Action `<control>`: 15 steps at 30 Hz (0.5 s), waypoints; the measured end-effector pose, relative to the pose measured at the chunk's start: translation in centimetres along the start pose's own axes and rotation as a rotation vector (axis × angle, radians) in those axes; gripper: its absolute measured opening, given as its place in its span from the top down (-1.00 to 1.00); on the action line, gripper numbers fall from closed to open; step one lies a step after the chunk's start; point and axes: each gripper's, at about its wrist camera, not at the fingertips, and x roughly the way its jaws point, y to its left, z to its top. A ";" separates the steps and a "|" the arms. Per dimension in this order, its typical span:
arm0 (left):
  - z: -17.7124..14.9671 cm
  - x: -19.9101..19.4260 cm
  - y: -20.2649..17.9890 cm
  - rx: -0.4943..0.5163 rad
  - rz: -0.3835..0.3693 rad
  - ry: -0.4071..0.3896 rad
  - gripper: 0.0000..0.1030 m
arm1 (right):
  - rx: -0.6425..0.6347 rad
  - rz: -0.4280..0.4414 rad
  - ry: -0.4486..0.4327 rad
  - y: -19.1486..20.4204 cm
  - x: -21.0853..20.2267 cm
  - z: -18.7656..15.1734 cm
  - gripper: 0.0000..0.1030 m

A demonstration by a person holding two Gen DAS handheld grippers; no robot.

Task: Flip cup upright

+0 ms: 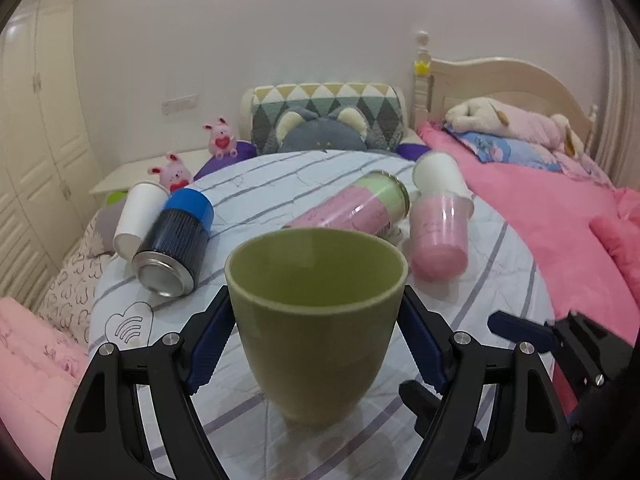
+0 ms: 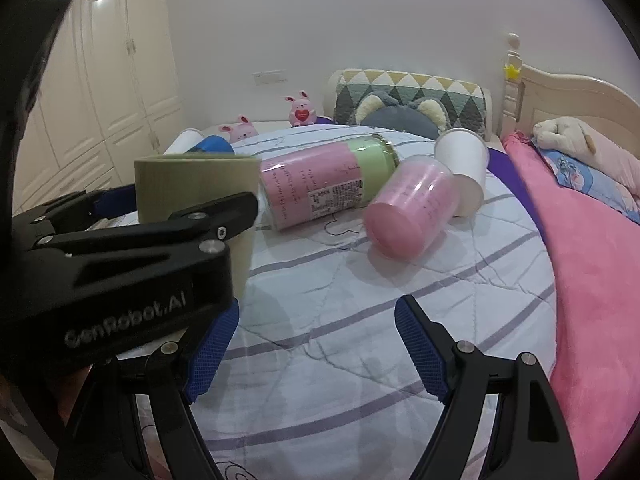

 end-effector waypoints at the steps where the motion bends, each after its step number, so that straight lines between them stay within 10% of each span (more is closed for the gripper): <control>1: -0.2 -0.2 0.2 0.002 -0.008 -0.003 -0.57 | -0.003 0.000 0.002 0.1 0.0 0.0 -0.59; 15: -1.6 -1.8 1.1 0.011 -0.052 -0.010 -0.57 | -0.033 -0.013 -0.005 1.3 -0.4 0.0 -0.59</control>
